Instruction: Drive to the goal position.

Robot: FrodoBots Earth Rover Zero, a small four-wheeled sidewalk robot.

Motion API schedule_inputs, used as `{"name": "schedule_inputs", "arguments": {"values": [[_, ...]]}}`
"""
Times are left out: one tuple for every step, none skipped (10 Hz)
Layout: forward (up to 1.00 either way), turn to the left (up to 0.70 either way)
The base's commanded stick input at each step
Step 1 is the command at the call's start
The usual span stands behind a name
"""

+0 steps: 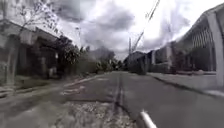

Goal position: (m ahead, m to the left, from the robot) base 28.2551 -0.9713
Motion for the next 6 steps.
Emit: {"name": "schedule_inputs", "arguments": {"values": [[0.85,0.0],[0.85,0.0],[0.85,0.0],[0.85,0.0],[0.85,0.0],[0.85,0.0]]}}
